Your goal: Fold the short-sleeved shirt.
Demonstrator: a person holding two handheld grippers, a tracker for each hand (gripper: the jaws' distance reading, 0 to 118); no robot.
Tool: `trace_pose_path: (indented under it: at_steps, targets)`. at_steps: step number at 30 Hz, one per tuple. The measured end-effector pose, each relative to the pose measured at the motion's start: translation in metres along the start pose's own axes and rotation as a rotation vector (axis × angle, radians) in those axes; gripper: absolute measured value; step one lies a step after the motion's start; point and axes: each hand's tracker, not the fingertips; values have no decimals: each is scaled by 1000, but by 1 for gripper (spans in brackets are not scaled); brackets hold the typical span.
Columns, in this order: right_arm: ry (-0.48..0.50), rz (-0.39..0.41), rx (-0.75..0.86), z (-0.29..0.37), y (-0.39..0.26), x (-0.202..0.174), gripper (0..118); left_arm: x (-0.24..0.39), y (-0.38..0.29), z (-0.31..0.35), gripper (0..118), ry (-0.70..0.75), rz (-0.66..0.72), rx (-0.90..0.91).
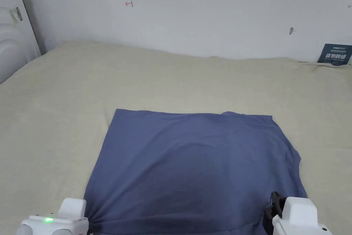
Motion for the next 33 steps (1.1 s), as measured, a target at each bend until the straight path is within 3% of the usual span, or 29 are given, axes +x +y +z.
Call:
trace_pose_path:
  at_steps: [4,5,7,8,10,15,18,19,20,23,25,33]
  targets:
    - [-42,-26,-78,9,-1,23,5,-11,-4,15,0,-41,59,52]
    - [-57,-20,-142,9,-2,31,15,-12,-5,19,0,-53,55,60]
    - [-63,-56,-260,6,-8,48,50,-17,-5,20,0,-68,65,79]
    - [-60,-78,-320,5,-12,56,55,-18,-6,21,0,-71,66,81]
    - [-54,-146,-403,1,-25,73,55,-21,-7,19,0,-73,72,95]
    - [-40,-166,-556,-10,-60,88,55,-19,-8,16,0,-71,56,105]
    - [-23,-208,-526,-8,-73,89,33,-16,-9,14,0,-61,40,106]
    - [-30,-201,-501,-5,-75,88,18,-15,-10,13,0,-59,35,108]
    - [-40,-177,-485,-3,-76,88,11,-16,-11,12,0,-59,33,110]
    - [-3,-196,-455,4,-77,88,8,-17,-15,11,0,-64,40,118]
    - [-17,-127,-403,9,-77,84,8,-17,-16,13,0,-66,36,135]
    - [-92,26,-218,29,-56,68,7,-21,-15,24,0,-66,56,239]
